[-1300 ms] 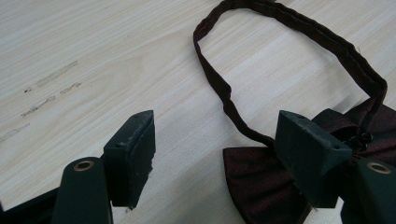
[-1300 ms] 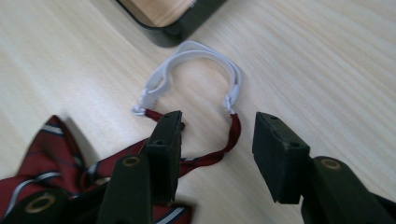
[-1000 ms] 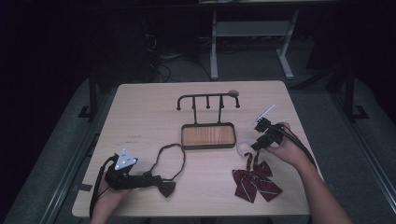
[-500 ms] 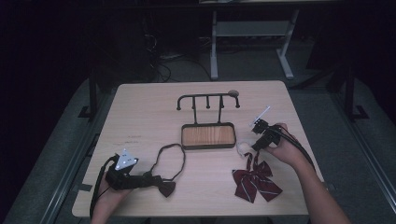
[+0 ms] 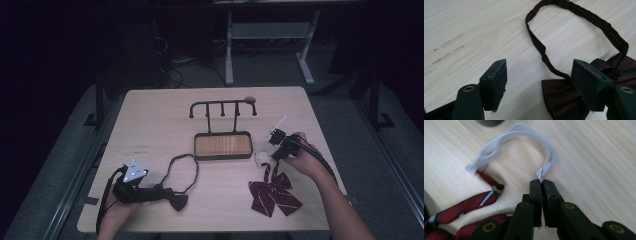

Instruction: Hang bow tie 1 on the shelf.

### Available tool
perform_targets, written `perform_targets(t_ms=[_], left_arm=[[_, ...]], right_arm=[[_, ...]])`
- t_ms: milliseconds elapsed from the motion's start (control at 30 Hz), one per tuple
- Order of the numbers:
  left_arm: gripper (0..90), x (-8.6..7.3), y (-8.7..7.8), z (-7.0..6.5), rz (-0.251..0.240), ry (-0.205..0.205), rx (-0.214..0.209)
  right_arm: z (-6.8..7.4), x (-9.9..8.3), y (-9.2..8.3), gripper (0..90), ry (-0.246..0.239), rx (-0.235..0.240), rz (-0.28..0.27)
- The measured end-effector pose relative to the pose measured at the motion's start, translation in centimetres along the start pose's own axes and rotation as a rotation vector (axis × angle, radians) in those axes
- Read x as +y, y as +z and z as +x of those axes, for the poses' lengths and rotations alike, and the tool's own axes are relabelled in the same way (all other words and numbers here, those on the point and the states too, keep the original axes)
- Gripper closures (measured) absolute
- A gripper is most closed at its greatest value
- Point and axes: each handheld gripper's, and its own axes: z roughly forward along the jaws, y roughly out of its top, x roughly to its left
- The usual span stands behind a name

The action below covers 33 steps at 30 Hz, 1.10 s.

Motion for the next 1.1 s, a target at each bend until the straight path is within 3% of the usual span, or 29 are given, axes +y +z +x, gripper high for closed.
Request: perform_targets(t_ms=[233, 367, 667, 1100], left_arm=[[29.7, 0.0, 0.1, -0.1, 0.005, 0.003, -0.001], [29.7, 0.0, 0.1, -0.1, 0.004, 0.004, -0.002], [29.7, 0.0, 0.1, -0.2, 0.001, -0.003, -0.001], [29.7, 0.0, 0.1, -0.1, 0.001, -0.003, -0.003]], right_arm=[[-0.3, -0.6, -0.9, 87.3, 0.022, 0.041, -0.010], [-0.4, -1.1, -1.8, 87.3, 0.042, 0.091, -0.036], [-0.2, -1.6, -3.0, 87.1, 0.035, 0.164, -0.072], [0.6, -1.5, -5.2, 87.0, 0.023, 0.208, -0.118]])
